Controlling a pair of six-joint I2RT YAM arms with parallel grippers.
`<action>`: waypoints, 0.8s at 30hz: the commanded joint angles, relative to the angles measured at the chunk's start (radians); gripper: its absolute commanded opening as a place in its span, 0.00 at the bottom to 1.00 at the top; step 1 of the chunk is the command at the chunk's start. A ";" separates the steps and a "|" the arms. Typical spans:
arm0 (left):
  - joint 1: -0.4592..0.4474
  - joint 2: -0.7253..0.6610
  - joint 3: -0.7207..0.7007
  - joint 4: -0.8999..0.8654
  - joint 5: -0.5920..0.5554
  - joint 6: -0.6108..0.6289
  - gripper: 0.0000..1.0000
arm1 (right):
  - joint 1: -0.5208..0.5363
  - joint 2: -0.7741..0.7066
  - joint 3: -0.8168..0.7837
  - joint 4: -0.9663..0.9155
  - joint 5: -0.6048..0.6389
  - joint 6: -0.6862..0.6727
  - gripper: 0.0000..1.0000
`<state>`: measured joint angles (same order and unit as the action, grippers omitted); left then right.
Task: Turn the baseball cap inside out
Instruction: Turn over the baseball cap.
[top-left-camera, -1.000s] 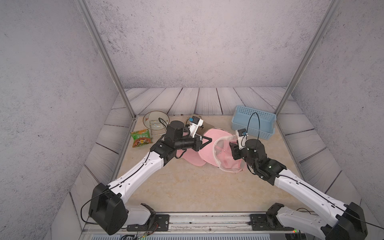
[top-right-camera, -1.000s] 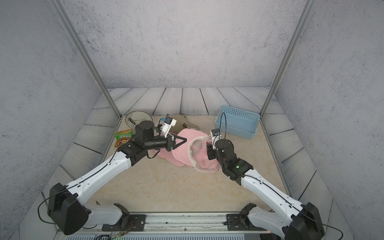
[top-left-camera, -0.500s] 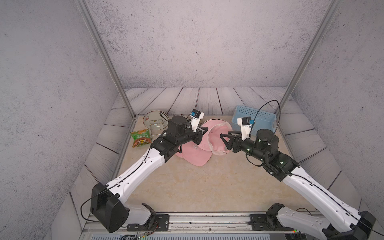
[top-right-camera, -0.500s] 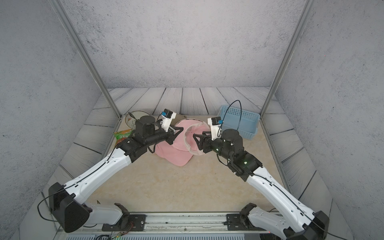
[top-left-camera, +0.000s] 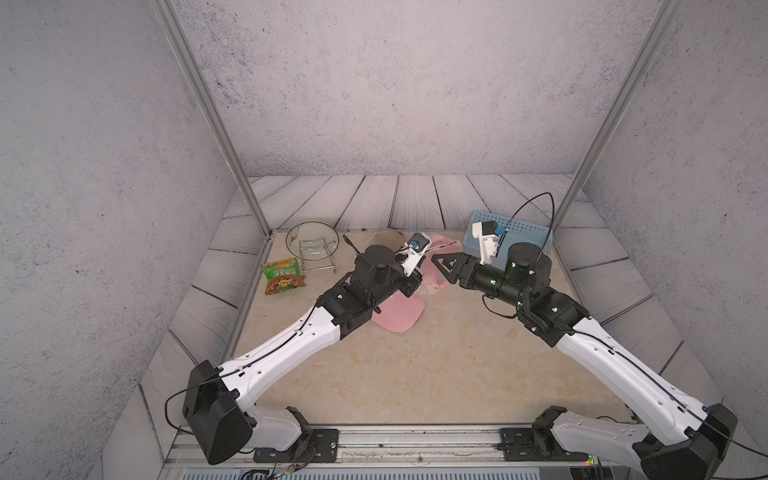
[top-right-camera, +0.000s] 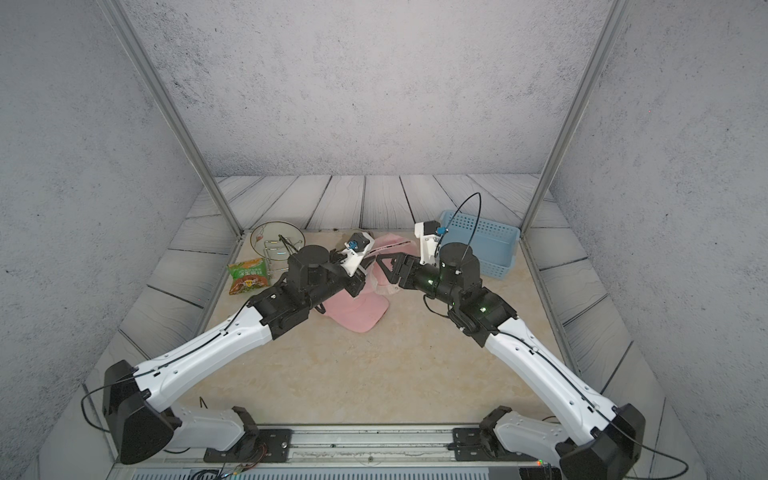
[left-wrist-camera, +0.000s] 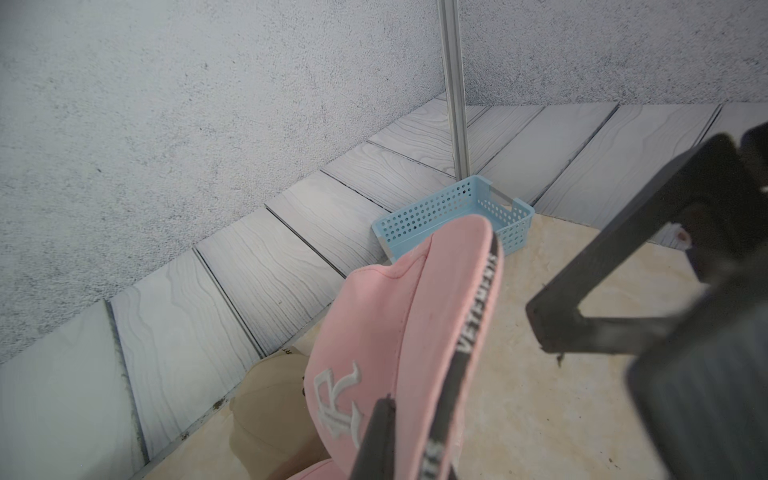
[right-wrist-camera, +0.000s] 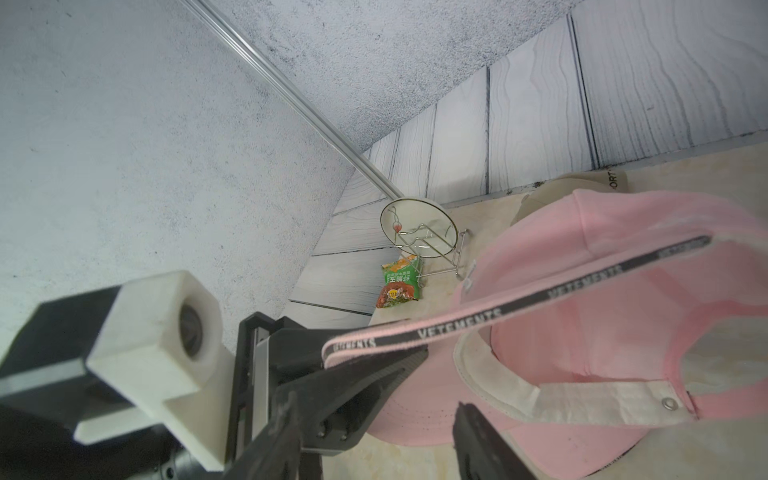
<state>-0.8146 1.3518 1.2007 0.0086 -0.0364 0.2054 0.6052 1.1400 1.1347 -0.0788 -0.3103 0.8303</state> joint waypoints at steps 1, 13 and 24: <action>-0.024 -0.003 -0.022 0.084 -0.056 0.069 0.00 | -0.018 0.009 -0.021 0.079 -0.037 0.096 0.61; -0.090 0.007 -0.064 0.179 -0.123 0.243 0.00 | -0.041 0.042 -0.024 0.066 -0.029 0.149 0.60; -0.182 0.016 -0.120 0.352 -0.253 0.465 0.00 | -0.056 0.064 -0.039 0.061 -0.042 0.150 0.41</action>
<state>-0.9653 1.3693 1.0874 0.2436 -0.2844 0.5854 0.5545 1.1858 1.1023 -0.0360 -0.3500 1.0019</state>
